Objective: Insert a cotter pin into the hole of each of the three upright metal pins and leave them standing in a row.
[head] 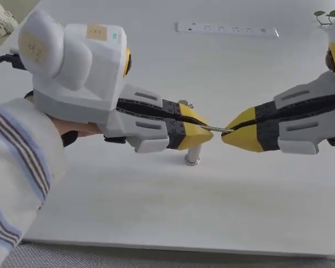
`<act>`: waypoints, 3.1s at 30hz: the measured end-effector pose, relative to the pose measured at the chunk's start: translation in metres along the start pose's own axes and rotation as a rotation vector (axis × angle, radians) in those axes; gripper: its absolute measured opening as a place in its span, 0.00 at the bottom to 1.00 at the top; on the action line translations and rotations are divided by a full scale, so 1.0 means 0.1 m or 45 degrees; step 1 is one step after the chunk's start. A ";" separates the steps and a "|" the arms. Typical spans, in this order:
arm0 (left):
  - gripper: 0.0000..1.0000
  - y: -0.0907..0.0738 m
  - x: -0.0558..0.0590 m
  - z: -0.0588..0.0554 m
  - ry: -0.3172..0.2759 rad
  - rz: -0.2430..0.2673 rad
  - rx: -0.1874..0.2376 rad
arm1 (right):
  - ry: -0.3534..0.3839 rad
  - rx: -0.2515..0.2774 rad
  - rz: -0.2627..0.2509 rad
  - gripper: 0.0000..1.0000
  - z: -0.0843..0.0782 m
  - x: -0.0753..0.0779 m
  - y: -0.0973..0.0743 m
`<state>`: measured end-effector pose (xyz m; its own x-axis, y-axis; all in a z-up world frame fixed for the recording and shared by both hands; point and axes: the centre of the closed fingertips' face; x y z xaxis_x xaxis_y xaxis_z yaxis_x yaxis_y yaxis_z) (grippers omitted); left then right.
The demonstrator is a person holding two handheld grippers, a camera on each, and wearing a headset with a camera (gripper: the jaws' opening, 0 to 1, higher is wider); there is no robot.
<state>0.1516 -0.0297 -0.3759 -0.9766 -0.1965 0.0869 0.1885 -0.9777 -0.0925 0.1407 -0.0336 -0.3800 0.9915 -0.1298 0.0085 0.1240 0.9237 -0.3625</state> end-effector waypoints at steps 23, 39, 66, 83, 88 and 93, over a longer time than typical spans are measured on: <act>0.19 0.05 -0.26 -0.40 0.027 0.059 -0.201 | 0.004 -0.179 -0.100 0.00 -0.59 0.29 -0.04; 0.10 0.04 -0.34 -0.53 0.020 0.059 -0.258 | 0.018 -0.182 -0.078 0.00 -0.70 0.33 0.03; 0.09 0.03 -0.33 -0.54 0.016 0.062 -0.278 | 0.056 -0.166 -0.073 0.00 -0.64 0.32 0.32; 0.10 0.04 -0.33 -0.55 0.012 0.064 -0.288 | -0.033 -0.157 -0.041 0.00 -0.62 0.33 0.41; 0.10 0.04 -0.32 -0.55 0.007 0.069 -0.289 | -0.050 -0.153 -0.042 0.00 -0.60 0.33 0.37; 0.10 0.04 -0.32 -0.55 0.007 0.072 -0.290 | -0.038 -0.150 -0.052 0.06 -0.59 0.32 0.30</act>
<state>0.1779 -0.0229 -0.4334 -0.9659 -0.2492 0.0698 0.2152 -0.9232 -0.3183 0.1737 -0.0317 -0.4456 0.9866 -0.1541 0.0530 0.1609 0.8687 -0.4686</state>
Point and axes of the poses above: the centre of the closed fingertips' face, and the gripper's own axes: y roughly forward along the fingers, x roughly to its right, z roughly out of its top, and after that the axes turned 15 degrees about x, right-handed
